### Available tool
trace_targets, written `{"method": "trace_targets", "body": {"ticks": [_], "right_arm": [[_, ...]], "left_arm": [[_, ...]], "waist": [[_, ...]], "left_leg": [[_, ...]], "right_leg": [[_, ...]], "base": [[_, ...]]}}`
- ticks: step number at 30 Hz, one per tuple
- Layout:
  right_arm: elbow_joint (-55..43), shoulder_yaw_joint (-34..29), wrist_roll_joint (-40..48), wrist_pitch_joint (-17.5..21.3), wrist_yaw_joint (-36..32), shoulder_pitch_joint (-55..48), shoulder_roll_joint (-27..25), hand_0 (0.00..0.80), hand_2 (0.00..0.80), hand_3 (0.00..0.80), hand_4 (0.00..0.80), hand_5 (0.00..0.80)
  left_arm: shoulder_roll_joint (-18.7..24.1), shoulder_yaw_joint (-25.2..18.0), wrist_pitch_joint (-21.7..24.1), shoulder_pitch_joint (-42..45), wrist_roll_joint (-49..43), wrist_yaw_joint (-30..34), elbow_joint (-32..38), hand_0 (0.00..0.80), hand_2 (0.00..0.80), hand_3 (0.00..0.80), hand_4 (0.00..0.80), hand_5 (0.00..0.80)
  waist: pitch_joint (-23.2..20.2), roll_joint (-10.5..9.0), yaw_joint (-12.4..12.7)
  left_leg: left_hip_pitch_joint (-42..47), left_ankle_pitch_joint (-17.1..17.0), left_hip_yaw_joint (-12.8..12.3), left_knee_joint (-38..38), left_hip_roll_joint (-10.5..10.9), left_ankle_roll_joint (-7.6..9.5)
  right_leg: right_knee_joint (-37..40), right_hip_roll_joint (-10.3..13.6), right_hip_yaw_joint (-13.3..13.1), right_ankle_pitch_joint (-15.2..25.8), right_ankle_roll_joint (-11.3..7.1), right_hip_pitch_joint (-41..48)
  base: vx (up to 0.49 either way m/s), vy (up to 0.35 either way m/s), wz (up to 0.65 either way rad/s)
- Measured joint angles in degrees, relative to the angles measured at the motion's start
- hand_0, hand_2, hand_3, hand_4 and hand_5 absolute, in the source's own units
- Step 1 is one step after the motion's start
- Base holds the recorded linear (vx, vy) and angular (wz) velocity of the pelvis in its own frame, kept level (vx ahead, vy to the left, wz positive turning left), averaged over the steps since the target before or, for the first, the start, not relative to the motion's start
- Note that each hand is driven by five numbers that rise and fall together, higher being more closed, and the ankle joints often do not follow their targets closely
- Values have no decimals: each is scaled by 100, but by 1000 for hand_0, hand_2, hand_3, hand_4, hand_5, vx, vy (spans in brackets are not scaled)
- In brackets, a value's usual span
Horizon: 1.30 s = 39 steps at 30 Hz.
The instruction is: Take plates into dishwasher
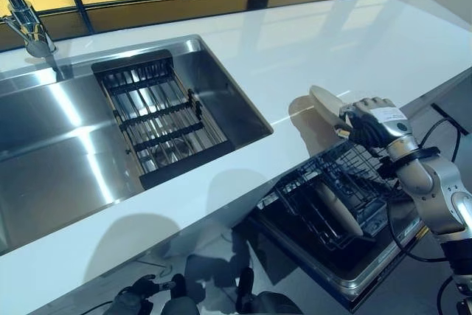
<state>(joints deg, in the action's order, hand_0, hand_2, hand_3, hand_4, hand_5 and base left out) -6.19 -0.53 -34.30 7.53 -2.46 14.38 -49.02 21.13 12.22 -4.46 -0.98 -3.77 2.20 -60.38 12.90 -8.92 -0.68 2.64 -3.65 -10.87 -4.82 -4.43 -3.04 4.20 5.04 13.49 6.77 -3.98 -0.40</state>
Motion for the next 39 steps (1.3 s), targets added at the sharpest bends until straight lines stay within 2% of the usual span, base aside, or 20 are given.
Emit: {"method": "trace_targets", "body": {"ticks": [12, 23, 28, 32, 35, 39], "right_arm": [[-88, -234, 15, -20, 245, -116, -161, 800, 800, 800, 800, 800], [-263, -496, 192, -190, 413, -329, -161, 800, 800, 800, 800, 800], [-261, -798, 602, -361, 415, -655, -161, 800, 800, 800, 800, 800], [-247, -835, 1030, -513, 414, -846, -159, 800, 800, 800, 800, 800], [-177, -897, 1358, -553, 412, -1041, -157, 800, 800, 800, 800, 800], [-14, -937, 1901, -549, 321, -1288, -151, 800, 800, 800, 800, 800]], "left_arm": [[-43, 1, 13, 19, 0, -8, -9, 0, 0, 0, 0, 0], [-52, 2, 19, 77, 0, -10, -64, 0, 0, 0, 0, 0], [-56, 2, 31, 88, 0, -9, -104, 0, 0, 0, 0, 0], [-64, 1, 41, 143, 0, -9, -192, 0, 0, 0, 0, 0], [-67, 1, 100, 160, 0, -9, -198, 0, 0, 0, 0, 0], [-68, 2, 142, 162, 0, -8, -198, 0, 0, 0, 0, 0]], "waist": [[-127, 33, -10], [-246, 45, -21], [-296, 54, -41], [-321, 71, -171], [-338, 91, -303], [-362, 135, -327]], "left_leg": [[15, 3, -19, 1, 0, -3], [50, 13, -82, 0, 0, -15], [69, 15, -138, 0, -1, -16], [66, 14, -161, -1, 0, -15], [64, 14, -177, -1, -3, -16], [66, 19, -200, -3, -5, -21]], "right_leg": [[1, -5, -28, 3, 5, 0], [7, -8, -77, 11, 15, 4], [7, -9, -128, -6, -8, -9], [13, -10, -157, -7, -8, -24], [16, -20, -181, -5, -6, -40], [18, -25, -203, -4, -6, -53]], "base": [[0, 0, 0], [1, -4, -1], [-5, -10, -5], [-22, -15, -4], [-20, -9, -3], [-16, -14, -3]]}}
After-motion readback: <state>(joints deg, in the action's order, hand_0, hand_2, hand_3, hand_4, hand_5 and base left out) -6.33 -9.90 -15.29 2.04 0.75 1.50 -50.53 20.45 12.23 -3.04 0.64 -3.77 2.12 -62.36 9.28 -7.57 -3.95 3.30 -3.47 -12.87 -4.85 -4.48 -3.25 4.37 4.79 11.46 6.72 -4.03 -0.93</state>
